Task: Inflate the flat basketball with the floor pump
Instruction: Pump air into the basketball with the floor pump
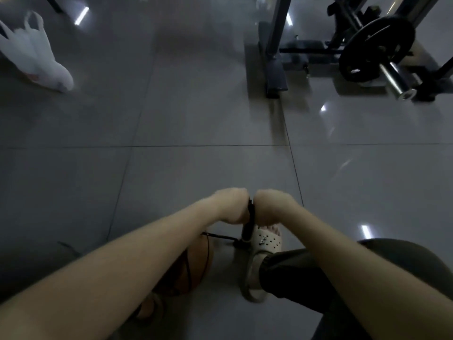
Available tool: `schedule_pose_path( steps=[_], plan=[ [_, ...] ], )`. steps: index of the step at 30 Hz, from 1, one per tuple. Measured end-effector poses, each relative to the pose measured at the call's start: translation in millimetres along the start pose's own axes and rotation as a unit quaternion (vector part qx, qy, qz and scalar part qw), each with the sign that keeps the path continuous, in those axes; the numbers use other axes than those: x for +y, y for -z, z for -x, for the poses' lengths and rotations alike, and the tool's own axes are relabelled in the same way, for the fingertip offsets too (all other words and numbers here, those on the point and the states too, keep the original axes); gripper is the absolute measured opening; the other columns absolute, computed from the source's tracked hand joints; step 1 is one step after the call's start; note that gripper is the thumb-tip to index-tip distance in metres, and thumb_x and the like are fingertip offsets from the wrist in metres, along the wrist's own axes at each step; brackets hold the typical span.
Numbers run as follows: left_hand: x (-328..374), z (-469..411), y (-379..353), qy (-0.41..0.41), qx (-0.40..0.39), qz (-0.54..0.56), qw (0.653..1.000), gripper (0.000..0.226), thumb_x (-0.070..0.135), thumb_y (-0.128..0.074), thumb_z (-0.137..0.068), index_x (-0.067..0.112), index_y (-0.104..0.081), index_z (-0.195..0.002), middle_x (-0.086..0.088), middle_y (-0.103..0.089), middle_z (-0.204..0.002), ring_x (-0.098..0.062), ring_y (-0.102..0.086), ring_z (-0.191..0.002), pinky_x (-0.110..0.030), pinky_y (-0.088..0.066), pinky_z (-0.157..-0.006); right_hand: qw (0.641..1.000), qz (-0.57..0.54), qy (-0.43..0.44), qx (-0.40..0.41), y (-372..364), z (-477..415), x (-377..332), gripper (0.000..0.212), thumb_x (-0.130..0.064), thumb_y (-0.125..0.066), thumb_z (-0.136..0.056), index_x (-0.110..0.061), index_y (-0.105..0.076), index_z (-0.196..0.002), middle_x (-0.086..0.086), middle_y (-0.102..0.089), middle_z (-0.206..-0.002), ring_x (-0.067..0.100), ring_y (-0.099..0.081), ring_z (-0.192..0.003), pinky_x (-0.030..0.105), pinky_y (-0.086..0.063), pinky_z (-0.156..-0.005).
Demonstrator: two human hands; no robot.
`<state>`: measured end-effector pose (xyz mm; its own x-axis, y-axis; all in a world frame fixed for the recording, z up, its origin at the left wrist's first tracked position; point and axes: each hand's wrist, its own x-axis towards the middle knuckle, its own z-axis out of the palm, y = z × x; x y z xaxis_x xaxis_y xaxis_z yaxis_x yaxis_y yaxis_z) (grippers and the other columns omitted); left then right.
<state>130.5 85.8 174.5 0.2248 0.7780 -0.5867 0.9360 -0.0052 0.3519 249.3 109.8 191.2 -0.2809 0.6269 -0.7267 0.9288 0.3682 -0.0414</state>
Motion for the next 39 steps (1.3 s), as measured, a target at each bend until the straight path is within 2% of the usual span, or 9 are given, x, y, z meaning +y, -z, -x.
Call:
schedule_pose_path(
  steps=[5,8,11,14,19,27,31,33,39],
  plan=[
    [-7,-20,-61,0.011,0.002,-0.008,1.000,0.016,0.029,-0.069,-0.085,0.017,-0.060,-0.090,-0.013,-0.070,-0.106,-0.033,-0.068,-0.094,-0.037,-0.051,-0.074,0.999,0.002,0.009,0.031,-54,-22,8,0.011,-0.028,-0.061,-0.088,-0.018,-0.057,-0.085,0.000,-0.057,-0.078,0.024,-0.059,-0.075,0.033,-0.051,-0.068],
    [-5,-14,-79,0.015,0.016,-0.030,0.999,0.028,0.033,-0.068,-0.088,0.012,-0.065,-0.106,-0.014,-0.070,-0.111,-0.034,-0.068,-0.104,-0.036,-0.047,-0.076,1.000,0.013,0.021,0.017,-64,-15,8,0.013,-0.029,-0.060,-0.089,-0.017,-0.064,-0.091,0.001,-0.061,-0.084,0.024,-0.061,-0.079,0.034,-0.054,-0.072],
    [-2,1,-63,0.013,-0.019,-0.025,0.999,0.023,0.034,-0.069,-0.088,0.015,-0.063,-0.100,-0.010,-0.068,-0.100,-0.030,-0.066,-0.092,-0.033,-0.045,-0.070,0.999,0.012,0.020,-0.031,-51,1,0,0.014,-0.029,-0.064,-0.088,-0.017,-0.063,-0.094,0.002,-0.061,-0.087,0.024,-0.064,-0.084,0.035,-0.055,-0.076],
    [8,22,-8,-0.022,-0.045,-0.027,0.998,0.014,0.027,-0.067,-0.090,0.018,-0.061,-0.081,-0.001,-0.061,-0.076,-0.025,-0.061,-0.074,-0.030,-0.043,-0.062,0.997,-0.006,0.031,-0.074,-7,21,2,0.013,-0.025,-0.070,-0.088,-0.015,-0.063,-0.083,0.001,-0.059,-0.074,0.016,-0.058,-0.063,0.028,-0.051,-0.061],
    [21,39,98,-0.042,0.001,0.025,0.999,0.008,0.021,-0.076,-0.078,0.015,-0.071,-0.076,-0.001,-0.063,-0.068,-0.020,-0.056,-0.061,-0.032,-0.044,-0.058,0.998,-0.033,0.053,-0.017,98,55,14,0.011,-0.018,-0.071,-0.085,-0.013,-0.066,-0.077,0.002,-0.055,-0.063,0.015,-0.049,-0.050,0.024,-0.045,-0.048],
    [-7,-10,-36,0.019,0.025,0.019,0.999,0.019,0.030,-0.067,-0.085,0.021,-0.056,-0.071,0.001,-0.059,-0.072,-0.027,-0.063,-0.073,-0.032,-0.046,-0.061,0.999,0.024,0.030,0.022,-23,-11,8,0.025,-0.022,-0.063,-0.087,-0.019,-0.048,-0.067,0.001,-0.055,-0.072,0.023,-0.060,-0.073,0.035,-0.055,-0.070],
    [-9,-18,-77,0.023,0.008,0.023,0.999,0.017,0.032,-0.065,-0.086,0.019,-0.055,-0.086,-0.009,-0.069,-0.098,-0.032,-0.067,-0.091,-0.035,-0.045,-0.068,0.998,0.031,0.045,0.029,-56,-12,10,0.012,-0.024,-0.062,-0.088,-0.015,-0.055,-0.081,0.001,-0.053,-0.078,0.025,-0.062,-0.082,0.035,-0.053,-0.075],
    [-7,-16,-74,0.024,0.007,0.034,0.999,0.017,0.033,-0.065,-0.086,0.018,-0.056,-0.087,-0.008,-0.067,-0.096,-0.031,-0.065,-0.087,-0.035,-0.044,-0.068,0.998,0.033,0.045,0.029,-53,-8,11,0.010,-0.024,-0.063,-0.088,-0.016,-0.058,-0.088,0.002,-0.054,-0.082,0.027,-0.065,-0.088,0.035,-0.053,-0.075],
    [11,17,-10,-0.018,-0.045,0.023,0.999,0.015,0.028,-0.074,-0.083,0.014,-0.070,-0.086,-0.004,-0.069,-0.081,-0.026,-0.066,-0.075,-0.038,-0.053,-0.066,0.994,-0.030,0.049,-0.098,3,24,15,0.011,-0.018,-0.067,-0.088,-0.009,-0.063,-0.084,0.005,-0.060,-0.073,0.018,-0.058,-0.062,0.030,-0.053,-0.059]
  ],
)
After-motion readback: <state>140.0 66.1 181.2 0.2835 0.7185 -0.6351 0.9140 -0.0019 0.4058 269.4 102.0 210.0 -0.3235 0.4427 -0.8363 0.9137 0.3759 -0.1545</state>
